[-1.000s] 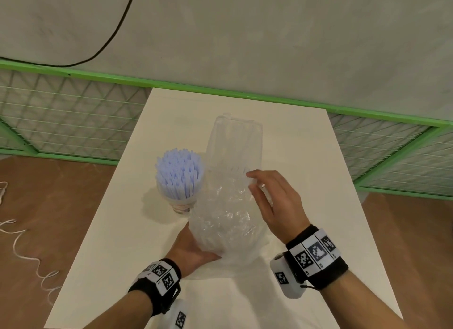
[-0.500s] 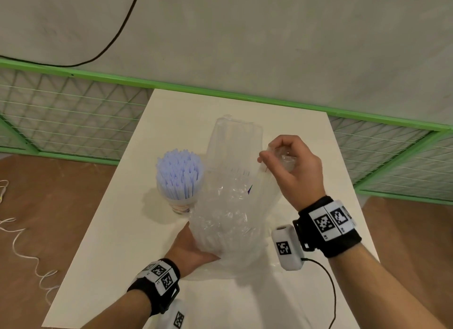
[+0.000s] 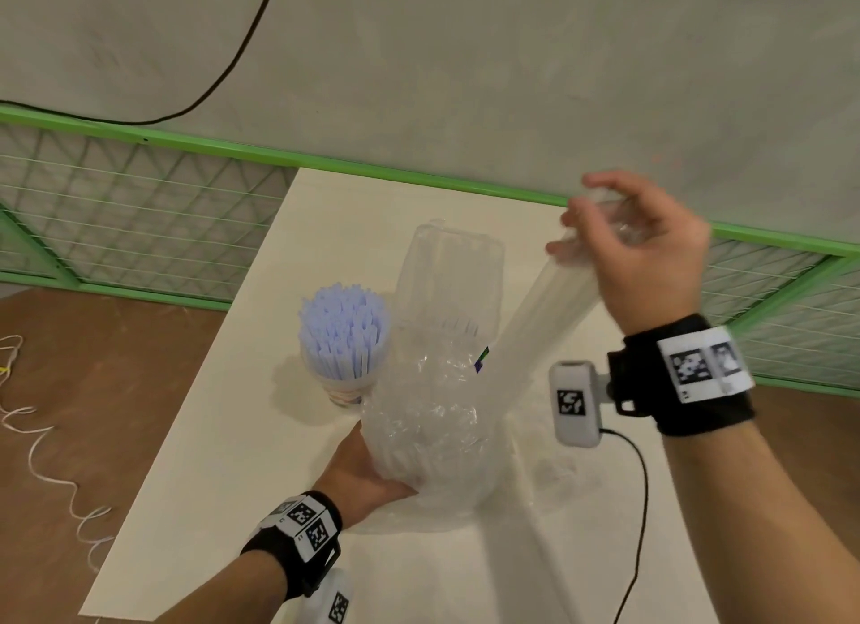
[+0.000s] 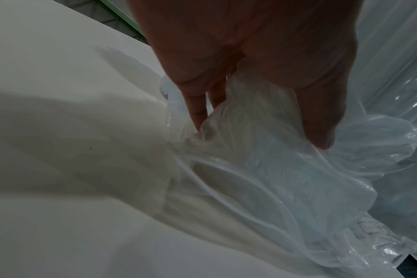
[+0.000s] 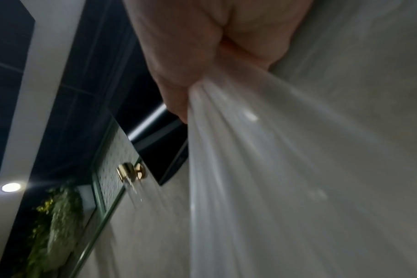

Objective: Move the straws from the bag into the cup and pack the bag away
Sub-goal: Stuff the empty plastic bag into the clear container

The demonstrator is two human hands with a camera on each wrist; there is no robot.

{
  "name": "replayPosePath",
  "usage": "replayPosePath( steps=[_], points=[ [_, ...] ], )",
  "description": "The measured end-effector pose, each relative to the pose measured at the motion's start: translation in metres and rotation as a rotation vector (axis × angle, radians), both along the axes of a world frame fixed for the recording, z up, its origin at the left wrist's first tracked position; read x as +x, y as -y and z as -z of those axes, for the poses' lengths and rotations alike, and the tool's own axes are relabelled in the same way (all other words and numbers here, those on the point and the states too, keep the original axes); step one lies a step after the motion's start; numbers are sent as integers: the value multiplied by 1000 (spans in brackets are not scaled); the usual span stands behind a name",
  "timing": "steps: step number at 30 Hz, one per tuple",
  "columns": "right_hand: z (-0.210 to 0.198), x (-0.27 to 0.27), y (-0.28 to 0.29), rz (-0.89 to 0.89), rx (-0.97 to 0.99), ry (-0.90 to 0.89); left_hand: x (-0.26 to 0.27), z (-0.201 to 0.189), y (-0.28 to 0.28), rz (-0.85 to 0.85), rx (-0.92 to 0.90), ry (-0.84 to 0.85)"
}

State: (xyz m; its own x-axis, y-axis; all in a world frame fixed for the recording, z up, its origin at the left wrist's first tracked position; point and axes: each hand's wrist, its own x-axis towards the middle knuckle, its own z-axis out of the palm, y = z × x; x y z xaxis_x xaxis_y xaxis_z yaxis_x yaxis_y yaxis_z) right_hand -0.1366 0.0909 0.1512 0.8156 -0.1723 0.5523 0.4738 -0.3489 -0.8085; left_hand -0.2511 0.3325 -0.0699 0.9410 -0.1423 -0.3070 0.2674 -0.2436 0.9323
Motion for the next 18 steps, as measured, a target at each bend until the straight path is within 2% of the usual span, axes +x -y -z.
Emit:
replayPosePath(
  steps=[5,8,10,13,15,18],
  points=[
    [-57,26,18,59,134,197,0,-1,1,-9,-3,2],
    [-65,58,12,48,205,244,0,-2,1,-7,-13,-8],
    [-54,84,0,24,210,187,-1,-3,2,-13,-28,-14],
    [-17,114,-19,-51,135,-26,-2,-6,4,-24,-40,-22],
    [14,124,-25,-93,-52,-165,-2,-6,4,-27,-59,-28],
    [56,126,-24,-172,-597,-308,-2,-6,5,-31,-83,-39]
  ],
)
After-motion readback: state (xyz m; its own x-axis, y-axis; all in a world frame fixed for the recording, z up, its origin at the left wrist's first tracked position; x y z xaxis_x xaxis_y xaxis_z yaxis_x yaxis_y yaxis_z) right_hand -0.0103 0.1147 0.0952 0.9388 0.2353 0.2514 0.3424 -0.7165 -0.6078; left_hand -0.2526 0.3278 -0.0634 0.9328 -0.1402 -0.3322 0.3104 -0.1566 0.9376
